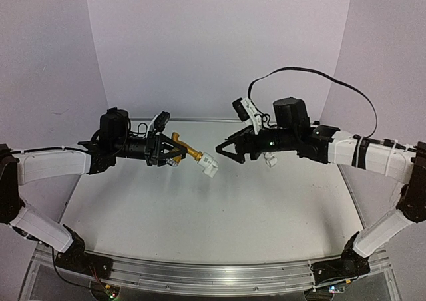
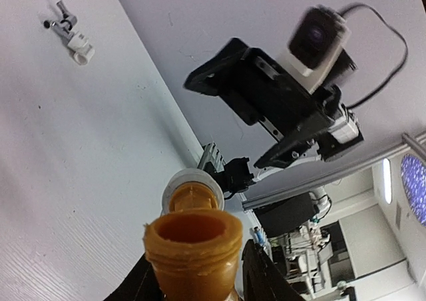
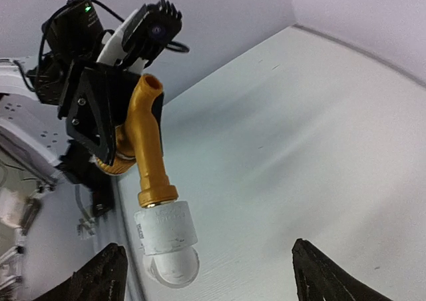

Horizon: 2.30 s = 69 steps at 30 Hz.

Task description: Install the water faucets

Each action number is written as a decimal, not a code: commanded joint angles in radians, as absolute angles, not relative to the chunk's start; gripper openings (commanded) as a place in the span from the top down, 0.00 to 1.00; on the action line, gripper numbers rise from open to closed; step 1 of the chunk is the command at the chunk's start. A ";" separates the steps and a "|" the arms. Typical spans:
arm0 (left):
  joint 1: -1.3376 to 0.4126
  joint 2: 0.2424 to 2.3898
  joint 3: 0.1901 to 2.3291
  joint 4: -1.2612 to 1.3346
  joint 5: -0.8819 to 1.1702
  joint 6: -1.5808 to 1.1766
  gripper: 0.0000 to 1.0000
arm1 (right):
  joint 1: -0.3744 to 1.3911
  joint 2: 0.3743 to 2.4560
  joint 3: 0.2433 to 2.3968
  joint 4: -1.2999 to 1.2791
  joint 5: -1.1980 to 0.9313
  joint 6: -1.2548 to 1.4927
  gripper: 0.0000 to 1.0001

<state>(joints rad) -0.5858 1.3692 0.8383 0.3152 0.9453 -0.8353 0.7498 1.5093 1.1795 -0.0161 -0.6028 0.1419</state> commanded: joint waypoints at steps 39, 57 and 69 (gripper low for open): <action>-0.585 1.381 0.914 0.350 0.923 -0.858 1.00 | 1.021 1.560 1.038 0.373 -0.156 -0.303 0.85; -0.582 1.399 0.826 0.357 0.929 -0.419 1.00 | 0.661 1.469 1.150 0.018 -0.818 0.204 0.27; -0.580 1.485 0.857 0.369 0.914 -0.883 1.00 | 0.885 1.415 1.052 0.055 -0.190 -0.311 0.08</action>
